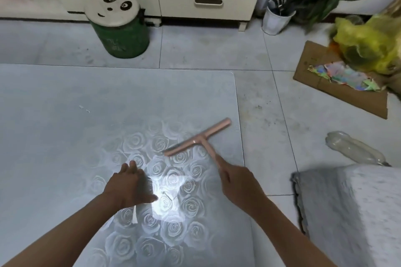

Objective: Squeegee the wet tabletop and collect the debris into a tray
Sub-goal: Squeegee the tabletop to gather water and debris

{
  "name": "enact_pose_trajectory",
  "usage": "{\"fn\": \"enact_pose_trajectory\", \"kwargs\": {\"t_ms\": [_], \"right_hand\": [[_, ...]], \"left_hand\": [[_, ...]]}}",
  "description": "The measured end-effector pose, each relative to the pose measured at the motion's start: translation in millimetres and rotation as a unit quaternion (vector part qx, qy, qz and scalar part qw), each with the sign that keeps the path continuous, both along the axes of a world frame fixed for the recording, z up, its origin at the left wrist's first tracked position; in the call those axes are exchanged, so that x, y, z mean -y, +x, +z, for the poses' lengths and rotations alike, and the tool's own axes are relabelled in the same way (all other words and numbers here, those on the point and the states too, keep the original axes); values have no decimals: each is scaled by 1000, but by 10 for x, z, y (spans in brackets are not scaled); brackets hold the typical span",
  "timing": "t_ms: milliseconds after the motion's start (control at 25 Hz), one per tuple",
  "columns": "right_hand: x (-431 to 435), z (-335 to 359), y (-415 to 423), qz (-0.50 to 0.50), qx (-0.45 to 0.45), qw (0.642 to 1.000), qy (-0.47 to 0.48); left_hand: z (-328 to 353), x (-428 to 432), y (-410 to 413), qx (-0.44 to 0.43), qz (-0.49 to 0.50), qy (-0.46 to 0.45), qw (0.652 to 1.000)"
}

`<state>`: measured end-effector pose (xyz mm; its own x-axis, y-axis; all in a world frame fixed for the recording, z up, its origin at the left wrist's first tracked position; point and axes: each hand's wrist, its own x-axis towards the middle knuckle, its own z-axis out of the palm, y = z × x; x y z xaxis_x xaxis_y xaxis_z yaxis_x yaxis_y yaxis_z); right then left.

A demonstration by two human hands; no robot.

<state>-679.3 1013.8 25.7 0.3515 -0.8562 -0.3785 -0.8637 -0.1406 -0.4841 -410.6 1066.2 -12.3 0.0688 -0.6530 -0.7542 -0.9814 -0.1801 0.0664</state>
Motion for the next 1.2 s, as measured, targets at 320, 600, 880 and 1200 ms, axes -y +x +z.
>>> {"fn": "enact_pose_trajectory", "kwargs": {"t_ms": [320,600,880,1200], "right_hand": [[-32,203,-872,-14,-21,998,63],[1012,164,-526,131,12,991,22],[1201,236,-1147,196,-19,978,67],[1812,92,-149,268,-1,963,-18]], "left_hand": [[127,27,-569,57,168,-30,984],[18,231,-1202,29,288,-20,957],[86,395,-1188,29,251,25,967],[13,282,-1149,33,267,5,963]]}}
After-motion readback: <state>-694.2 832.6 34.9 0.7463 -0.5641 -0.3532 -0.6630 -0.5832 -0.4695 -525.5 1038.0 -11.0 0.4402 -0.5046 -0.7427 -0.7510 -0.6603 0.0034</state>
